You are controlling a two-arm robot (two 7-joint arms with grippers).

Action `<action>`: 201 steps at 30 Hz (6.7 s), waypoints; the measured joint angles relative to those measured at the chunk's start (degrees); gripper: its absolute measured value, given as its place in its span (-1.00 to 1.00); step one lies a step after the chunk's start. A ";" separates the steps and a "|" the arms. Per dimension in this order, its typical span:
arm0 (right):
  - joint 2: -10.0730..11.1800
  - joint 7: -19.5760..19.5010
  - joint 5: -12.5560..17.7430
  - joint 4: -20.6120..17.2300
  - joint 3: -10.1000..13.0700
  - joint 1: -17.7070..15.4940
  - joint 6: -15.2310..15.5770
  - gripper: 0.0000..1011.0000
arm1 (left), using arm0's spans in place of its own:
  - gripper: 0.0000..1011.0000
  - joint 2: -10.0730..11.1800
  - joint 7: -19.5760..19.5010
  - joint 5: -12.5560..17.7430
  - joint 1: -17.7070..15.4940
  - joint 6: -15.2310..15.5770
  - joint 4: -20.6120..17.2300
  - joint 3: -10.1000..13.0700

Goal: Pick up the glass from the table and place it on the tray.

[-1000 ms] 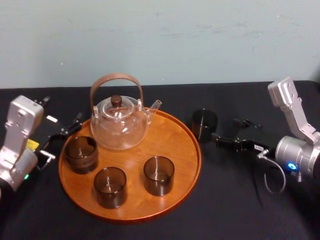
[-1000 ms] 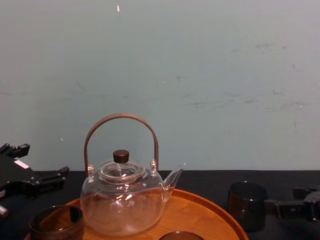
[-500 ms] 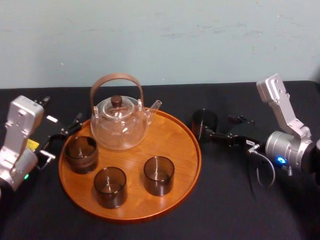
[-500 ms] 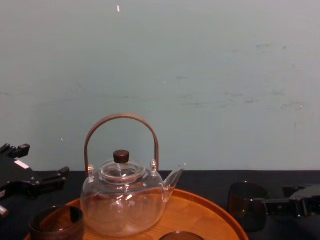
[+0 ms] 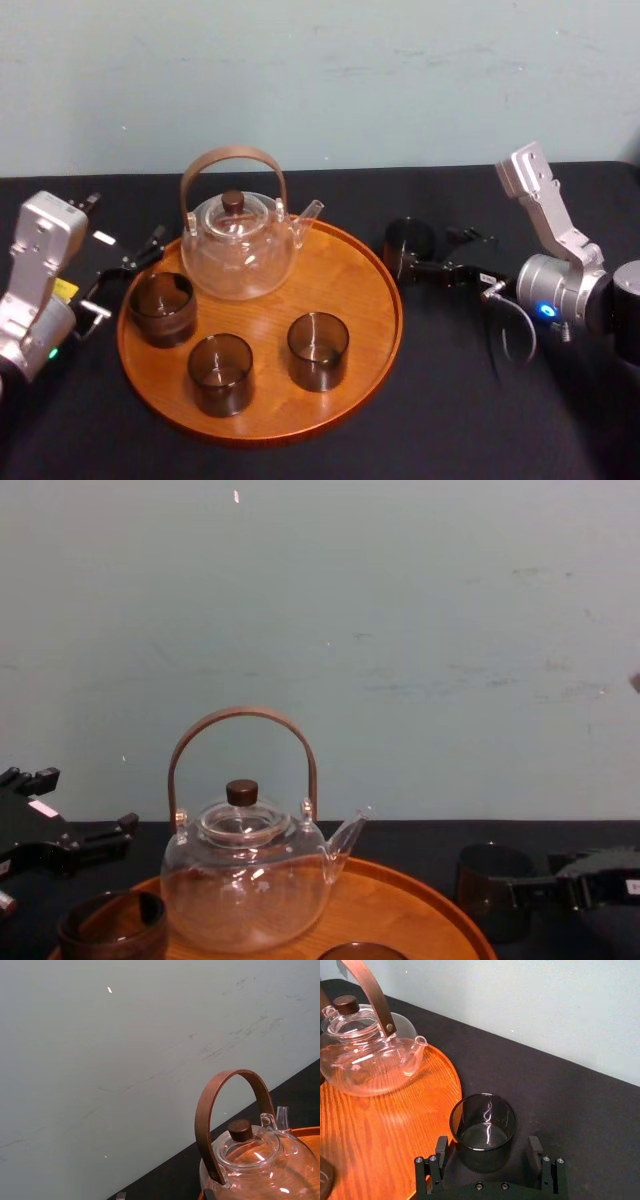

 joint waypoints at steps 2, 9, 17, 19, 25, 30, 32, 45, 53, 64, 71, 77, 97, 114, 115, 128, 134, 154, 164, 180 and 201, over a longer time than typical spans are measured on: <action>-0.25 0.14 -0.20 0.41 -0.04 0.31 0.00 0.98 | 0.98 0.00 0.00 0.00 0.00 0.00 0.00 0.00; -1.49 0.98 -1.19 2.43 -0.40 1.88 -0.21 0.98 | 0.98 0.00 0.00 0.00 0.00 0.00 0.00 0.00; -2.61 1.45 -1.99 4.09 -0.61 3.12 -0.64 0.98 | 0.98 0.00 0.00 0.00 0.00 0.00 0.00 0.00; -2.89 1.53 -2.17 4.50 -0.63 3.38 -0.71 0.98 | 0.98 0.00 0.00 0.00 0.00 0.00 0.00 0.00; -3.62 1.48 -2.64 5.57 -0.56 3.99 -0.78 0.98 | 0.98 0.00 0.00 0.00 0.00 0.00 0.00 0.00; -4.08 1.45 -2.95 6.27 -0.44 4.36 -0.93 0.98 | 0.98 0.00 0.00 0.00 0.00 0.00 0.00 0.00; -4.27 1.47 -3.11 6.47 -0.43 4.46 -0.98 0.98 | 0.98 0.00 0.00 0.00 0.00 0.00 0.00 0.00; -4.44 1.44 -3.66 6.55 -0.58 4.57 -1.20 0.98 | 0.98 0.00 0.00 0.00 0.00 0.00 0.00 0.00; -4.40 1.42 -3.55 6.54 -0.53 4.58 -1.17 0.78 | 0.98 0.00 0.00 0.00 0.00 0.00 0.00 0.00; -4.36 1.41 -3.43 6.50 -0.48 4.54 -1.11 0.78 | 0.98 0.00 0.00 0.00 0.00 0.00 0.00 0.00; -3.49 2.00 -2.57 4.25 0.49 3.42 -0.74 0.78 | 0.98 0.00 0.00 0.00 0.00 0.00 0.00 0.00; -1.79 2.61 -1.47 0.31 1.48 1.67 -0.66 0.78 | 0.98 0.00 0.00 0.00 0.00 0.00 0.01 0.00; 2.49 6.76 1.41 -8.83 -0.68 0.75 -1.98 0.78 | 0.98 0.00 0.00 0.00 0.00 0.00 0.00 0.00; 0.83 9.99 1.20 -5.36 -6.29 4.12 -3.36 0.78 | 0.98 0.00 0.00 0.00 0.00 0.00 0.00 0.00; 0.73 10.08 1.16 -5.21 -6.54 4.21 -3.43 0.78 | 0.98 0.00 0.00 0.00 0.00 0.00 0.00 0.00; -1.33 10.40 0.41 -1.38 -9.04 5.56 -4.88 0.78 | 0.98 0.00 0.00 0.00 0.00 0.00 0.00 0.00; -2.46 9.95 -0.16 1.20 -9.37 6.27 -5.52 0.78 | 0.98 0.00 0.00 0.00 0.00 0.00 0.00 0.00; -4.90 10.30 -2.27 7.29 -9.69 7.88 -7.08 0.78 | 0.98 0.00 0.00 0.00 0.00 0.00 0.00 0.00; -5.10 9.85 -3.44 7.64 -9.67 7.74 -7.51 0.78 | 0.98 0.00 0.00 0.00 0.00 0.00 0.00 0.00; -5.06 9.97 -3.17 7.56 -9.61 7.72 -7.42 0.98 | 0.98 0.00 0.00 0.00 0.00 0.00 0.00 0.00; -1.32 12.37 -0.99 2.01 -7.98 4.73 -7.06 0.98 | 0.98 0.00 0.00 0.00 0.00 0.00 0.00 0.00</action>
